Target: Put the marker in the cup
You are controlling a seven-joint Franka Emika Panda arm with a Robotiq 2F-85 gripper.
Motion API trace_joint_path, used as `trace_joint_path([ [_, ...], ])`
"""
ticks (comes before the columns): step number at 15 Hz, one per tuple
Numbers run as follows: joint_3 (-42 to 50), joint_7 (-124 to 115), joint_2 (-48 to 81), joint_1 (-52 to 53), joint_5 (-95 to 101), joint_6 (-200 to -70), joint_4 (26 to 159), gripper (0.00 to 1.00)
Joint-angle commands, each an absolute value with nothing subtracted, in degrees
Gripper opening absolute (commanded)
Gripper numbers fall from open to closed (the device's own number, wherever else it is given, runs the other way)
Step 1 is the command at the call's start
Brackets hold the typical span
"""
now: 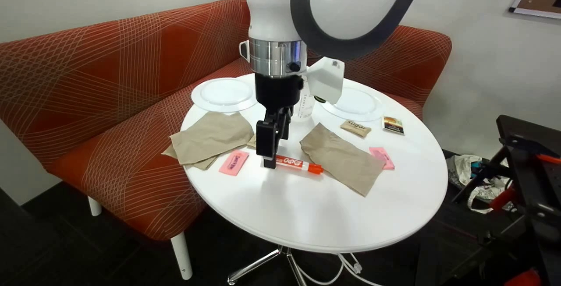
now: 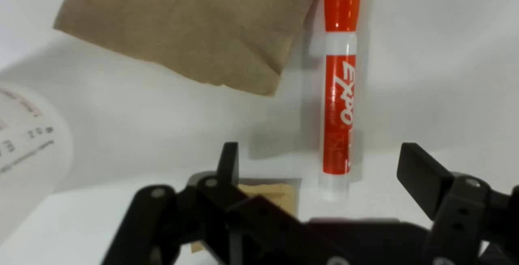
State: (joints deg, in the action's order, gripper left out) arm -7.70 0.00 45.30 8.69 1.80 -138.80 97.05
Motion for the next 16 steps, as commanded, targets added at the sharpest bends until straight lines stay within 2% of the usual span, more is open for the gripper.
trace_joint_path([
  [1,-7.35,0.8,47.16,8.92,1.33,-135.8,93.66,0.75],
  [2,-7.37,0.66,47.37,8.91,1.22,-135.61,93.42,0.74],
  [11,-7.34,0.65,47.71,8.79,1.01,-134.68,92.37,0.05],
  [12,-7.3,0.26,47.4,8.91,0.93,-134.5,92.61,0.0],
  [13,-7.54,0.39,46.53,8.85,0.8,-134.63,93.47,0.05],
  [16,-6.86,-2.79,43.61,10.17,0.9,-134.76,95.73,0.05],
])
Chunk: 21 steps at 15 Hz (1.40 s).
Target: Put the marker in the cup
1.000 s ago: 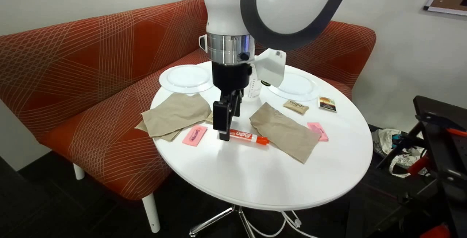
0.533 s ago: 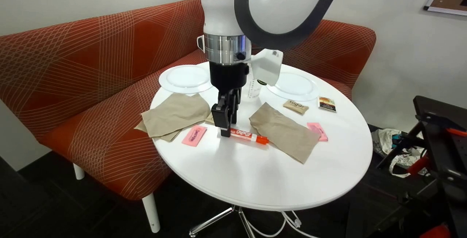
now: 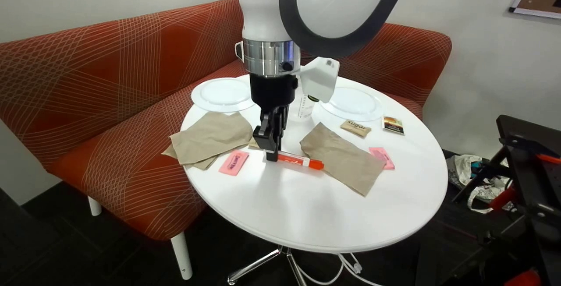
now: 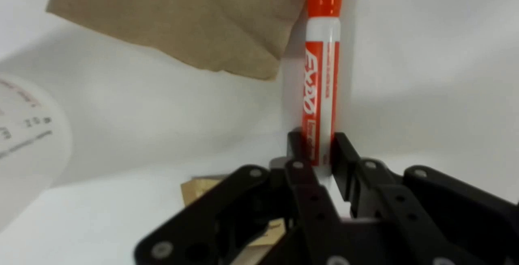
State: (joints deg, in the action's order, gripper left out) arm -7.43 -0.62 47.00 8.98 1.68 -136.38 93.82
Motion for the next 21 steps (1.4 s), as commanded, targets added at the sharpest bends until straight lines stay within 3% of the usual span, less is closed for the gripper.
trace_joint_path([
  [1,-6.41,-4.68,42.39,10.78,0.86,-134.15,96.38,0.05],
  [13,-3.92,-18.19,21.33,15.15,4.93,-121.36,102.39,0.05],
  [16,-5.14,-16.42,22.68,14.05,4.84,-121.02,99.81,0.05],
  [17,-5.23,-16.39,21.68,13.99,4.98,-120.56,99.79,0.21],
  [21,-5.21,-16.34,22.72,14.04,4.95,-120.64,99.83,0.21],
])
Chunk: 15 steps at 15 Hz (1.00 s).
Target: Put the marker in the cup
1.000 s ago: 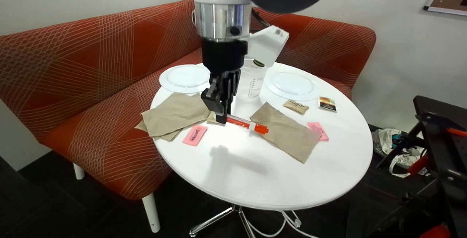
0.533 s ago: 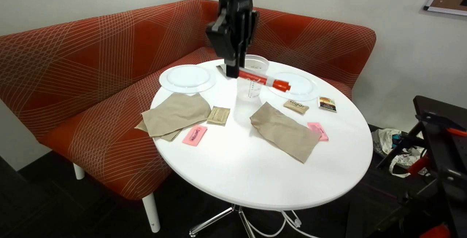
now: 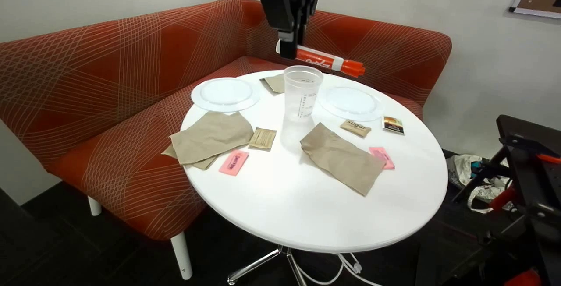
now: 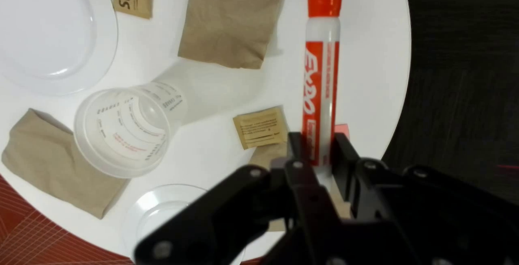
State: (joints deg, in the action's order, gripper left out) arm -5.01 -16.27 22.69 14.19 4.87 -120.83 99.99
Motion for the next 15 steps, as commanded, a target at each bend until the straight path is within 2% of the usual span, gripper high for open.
trace_joint_path([
  [1,-5.19,-16.34,22.96,14.04,4.94,-120.69,99.82,0.21],
  [2,-5.19,-16.34,23.07,14.05,4.94,-120.69,99.82,0.05],
  [10,0.51,-46.85,21.5,20.06,13.87,-139.94,107.76,0.05],
  [15,5.86,-69.44,20.88,24.84,25.53,-144.37,110.34,0.05],
])
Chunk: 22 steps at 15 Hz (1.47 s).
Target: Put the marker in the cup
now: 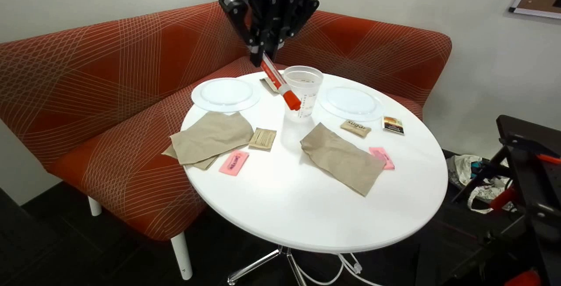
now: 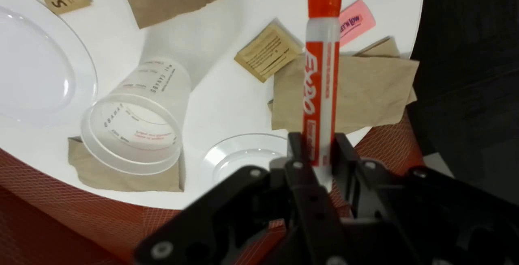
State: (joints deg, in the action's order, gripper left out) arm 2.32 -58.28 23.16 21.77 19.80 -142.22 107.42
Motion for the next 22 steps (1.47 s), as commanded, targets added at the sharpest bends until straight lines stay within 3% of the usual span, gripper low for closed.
trace_joint_path([
  [1,7.89,-74.02,20.85,26.72,27.89,-144.39,110.44,0.05],
  [10,7.94,-110.17,20.73,25.14,52.62,-132.68,105.14,0.05],
  [22,0.55,-134.38,26.01,20.86,58.42,-95.33,96.23,0.05],
])
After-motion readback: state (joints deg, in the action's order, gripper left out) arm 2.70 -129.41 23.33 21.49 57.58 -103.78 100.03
